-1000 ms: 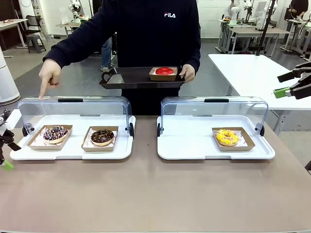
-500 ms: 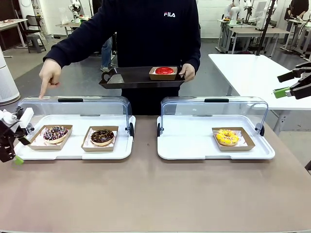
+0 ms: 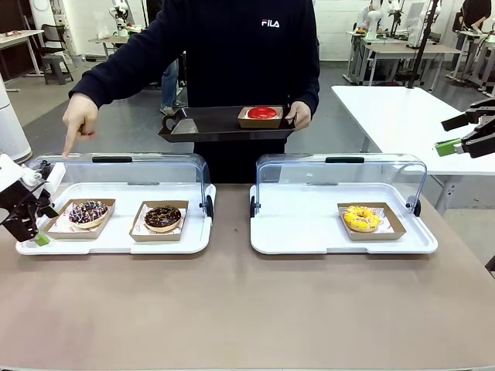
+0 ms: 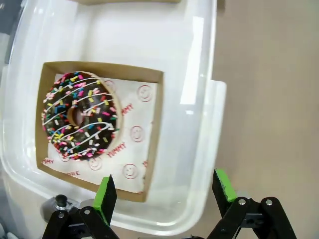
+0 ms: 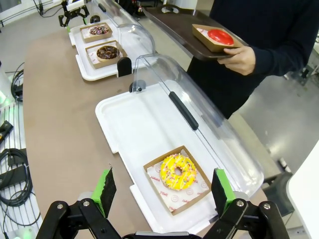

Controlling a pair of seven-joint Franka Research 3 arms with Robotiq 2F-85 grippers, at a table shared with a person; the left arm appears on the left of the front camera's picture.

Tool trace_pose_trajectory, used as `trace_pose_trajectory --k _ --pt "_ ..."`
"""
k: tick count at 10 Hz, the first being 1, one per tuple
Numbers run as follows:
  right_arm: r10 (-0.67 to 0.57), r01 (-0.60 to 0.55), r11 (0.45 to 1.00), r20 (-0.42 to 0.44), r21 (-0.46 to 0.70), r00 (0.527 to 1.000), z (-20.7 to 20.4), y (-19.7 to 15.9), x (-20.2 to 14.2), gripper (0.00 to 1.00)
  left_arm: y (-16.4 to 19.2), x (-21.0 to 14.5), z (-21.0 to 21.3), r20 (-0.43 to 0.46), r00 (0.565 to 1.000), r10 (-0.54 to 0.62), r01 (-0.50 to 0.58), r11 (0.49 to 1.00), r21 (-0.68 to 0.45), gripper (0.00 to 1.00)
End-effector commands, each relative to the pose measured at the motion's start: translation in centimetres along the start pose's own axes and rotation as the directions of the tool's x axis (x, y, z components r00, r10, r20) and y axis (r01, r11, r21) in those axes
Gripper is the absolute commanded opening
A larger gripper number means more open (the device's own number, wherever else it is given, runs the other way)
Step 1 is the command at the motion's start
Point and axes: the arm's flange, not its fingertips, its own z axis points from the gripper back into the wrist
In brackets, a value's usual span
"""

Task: Provide the desired donut to the person.
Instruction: Pick up and lift the Paper togo box containing the Donut pointed at by the person.

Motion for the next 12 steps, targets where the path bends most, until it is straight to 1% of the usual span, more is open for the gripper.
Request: trace_pose_trajectory --k 1,2,5,8,9,10,11,12 --pt "0.014 -0.014 1.0 0.001 0.012 1.0 0.0 0.2 -0.2 1.0 1.6 -1.5 -1.2 -0.001 1.0 -0.02 0.02 1.0 0.014 1.0" --pt "0.014 -0.014 1.0 0.001 0.012 1.0 0.0 0.2 -0.2 1.0 1.7 -1.9 -1.5 -0.021 1.0 -0.016 0.016 1.0 0.026 1.0" --pt "0.014 -0.014 1.0 0.001 0.012 1.0 0.0 0.2 -0.2 1.0 1.2 -1.7 -1.6 0.002 0.999 -0.034 0.034 0.999 0.019 1.0" --pt "0.014 -0.014 1.0 0.001 0.012 1.0 0.0 0.2 -0.2 1.0 0.8 -1.3 -1.3 0.005 0.999 -0.044 0.044 0.999 0.02 1.0" --pt "0.014 -0.014 1.0 0.001 0.012 1.0 0.0 0.2 -0.2 1.0 0.7 -1.3 -1.4 0.006 0.999 -0.045 0.045 0.999 0.013 0.94" --pt "0.014 -0.014 1.0 0.001 0.012 1.0 0.0 0.2 -0.2 1.0 0.6 -1.3 -1.4 0.008 0.999 -0.046 0.046 0.999 0.011 0.87" --pt "0.014 -0.014 1.0 0.001 0.012 1.0 0.0 0.2 -0.2 1.0 0.5 -1.3 -1.4 -0.002 0.999 -0.037 0.037 0.999 -0.012 0.34" --pt "0.014 -0.014 1.0 0.001 0.012 1.0 0.0 0.2 -0.2 1.0 0.5 -1.3 -1.6 -0.003 0.999 -0.041 0.041 0.999 -0.023 0.28"
